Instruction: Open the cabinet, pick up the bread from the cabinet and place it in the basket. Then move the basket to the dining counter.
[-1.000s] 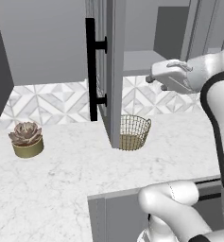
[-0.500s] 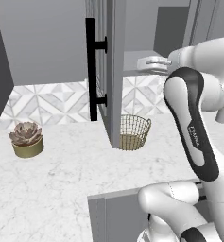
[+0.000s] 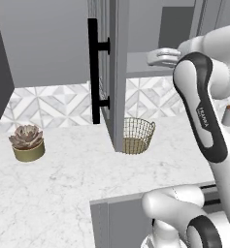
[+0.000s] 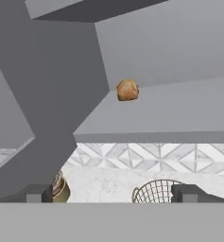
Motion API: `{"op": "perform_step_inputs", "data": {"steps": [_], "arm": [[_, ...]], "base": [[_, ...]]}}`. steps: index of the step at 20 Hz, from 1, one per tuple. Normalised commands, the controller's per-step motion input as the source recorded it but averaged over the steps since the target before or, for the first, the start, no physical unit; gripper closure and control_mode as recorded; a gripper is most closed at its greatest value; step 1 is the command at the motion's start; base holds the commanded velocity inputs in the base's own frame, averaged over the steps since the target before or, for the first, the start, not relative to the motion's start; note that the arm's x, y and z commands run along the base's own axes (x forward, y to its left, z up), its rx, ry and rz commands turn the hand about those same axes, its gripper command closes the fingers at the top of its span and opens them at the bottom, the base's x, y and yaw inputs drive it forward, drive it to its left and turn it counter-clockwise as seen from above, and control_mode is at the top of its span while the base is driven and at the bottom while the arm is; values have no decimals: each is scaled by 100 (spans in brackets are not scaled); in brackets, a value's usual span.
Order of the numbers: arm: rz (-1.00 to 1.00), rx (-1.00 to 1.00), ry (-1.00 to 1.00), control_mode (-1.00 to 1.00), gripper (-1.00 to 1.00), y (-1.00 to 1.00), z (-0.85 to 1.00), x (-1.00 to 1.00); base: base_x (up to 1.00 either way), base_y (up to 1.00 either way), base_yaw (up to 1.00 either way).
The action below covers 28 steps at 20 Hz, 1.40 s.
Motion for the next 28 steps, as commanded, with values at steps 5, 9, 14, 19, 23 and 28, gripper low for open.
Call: {"op": "perform_step_inputs", "data": {"steps": [5, 9, 14, 19, 23, 28], "arm": [[0, 4, -2, -100, -100, 3, -6, 71], [0, 1, 0, -100, -100, 29, 9, 71], [0, 0, 0, -100, -100, 24, 6, 49], [0, 0, 0, -100, -100, 14, -3, 56], [1, 0, 0, -100, -100, 6, -1, 69], [2, 1, 0, -100, -100, 4, -5, 60]], "base": [[0, 0, 0], [0, 0, 0], [0, 0, 0], [0, 0, 0], [0, 0, 0], [0, 0, 0]]}}
